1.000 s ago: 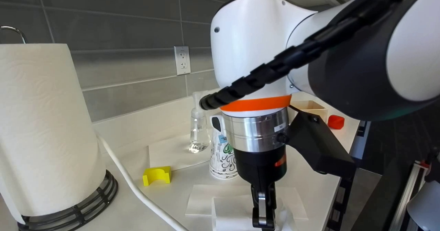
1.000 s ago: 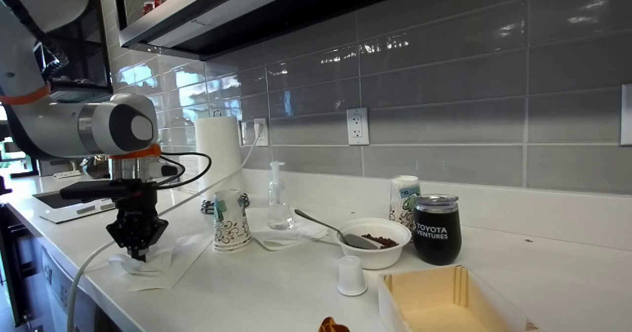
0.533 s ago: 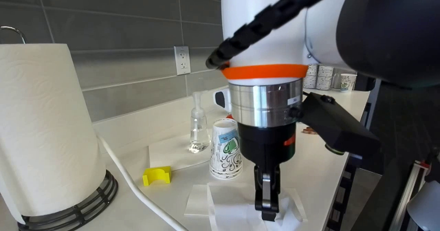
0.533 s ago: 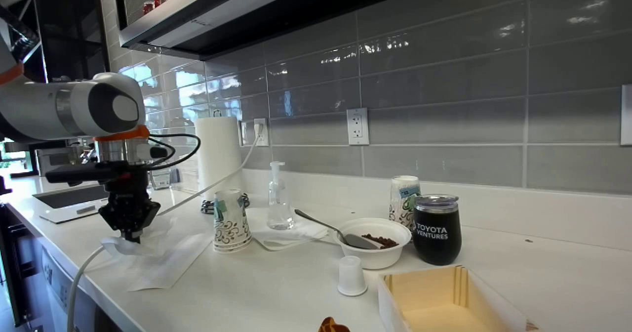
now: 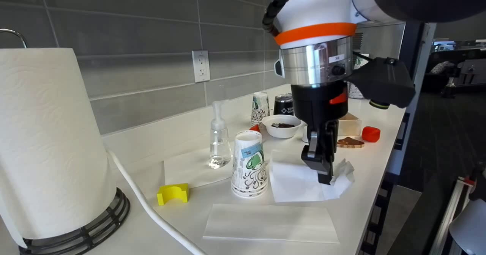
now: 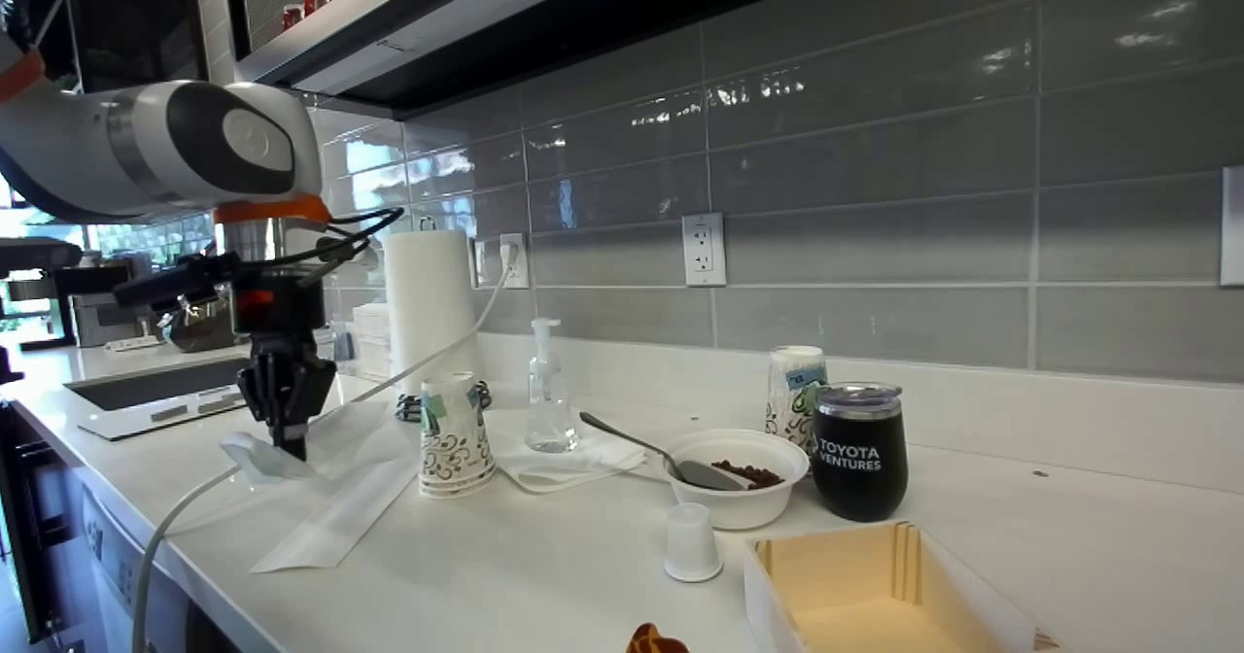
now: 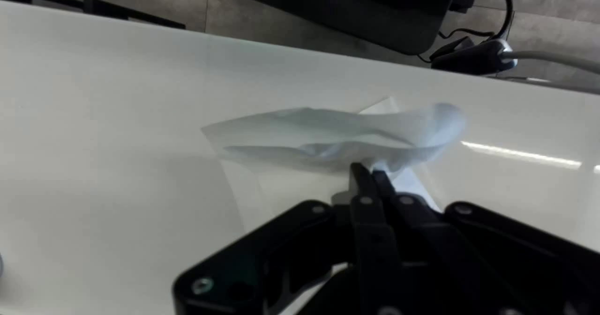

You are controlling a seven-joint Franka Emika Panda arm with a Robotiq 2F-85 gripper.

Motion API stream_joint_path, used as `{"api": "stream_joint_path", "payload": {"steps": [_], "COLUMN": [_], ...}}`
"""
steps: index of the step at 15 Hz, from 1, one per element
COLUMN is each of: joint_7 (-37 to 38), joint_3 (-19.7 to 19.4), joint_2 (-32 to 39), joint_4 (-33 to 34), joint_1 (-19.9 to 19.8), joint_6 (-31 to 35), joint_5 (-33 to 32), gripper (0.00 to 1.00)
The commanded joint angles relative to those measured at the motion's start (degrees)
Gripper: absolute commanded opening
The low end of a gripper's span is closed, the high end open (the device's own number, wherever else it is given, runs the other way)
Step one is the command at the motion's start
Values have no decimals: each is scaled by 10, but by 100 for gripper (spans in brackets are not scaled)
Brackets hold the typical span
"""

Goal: Use one napkin to wipe the countertop.

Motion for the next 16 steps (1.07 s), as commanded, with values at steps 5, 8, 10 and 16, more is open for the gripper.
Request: {"api": "stream_joint_path", "payload": {"steps": [5,8,10,16], "joint_7": [88,121,137,167], "joint_3": [-47,-54,-54,-54], "joint_2": [-40,-14,15,127], "joint_4": [-7,10,23,50], "joint_1": [-114,-155,-174,-187], "joint_6": [-38,-38,-30,64], "joint_5": [-16,-33,-45,-82], "gripper": [0,0,0,0]}}
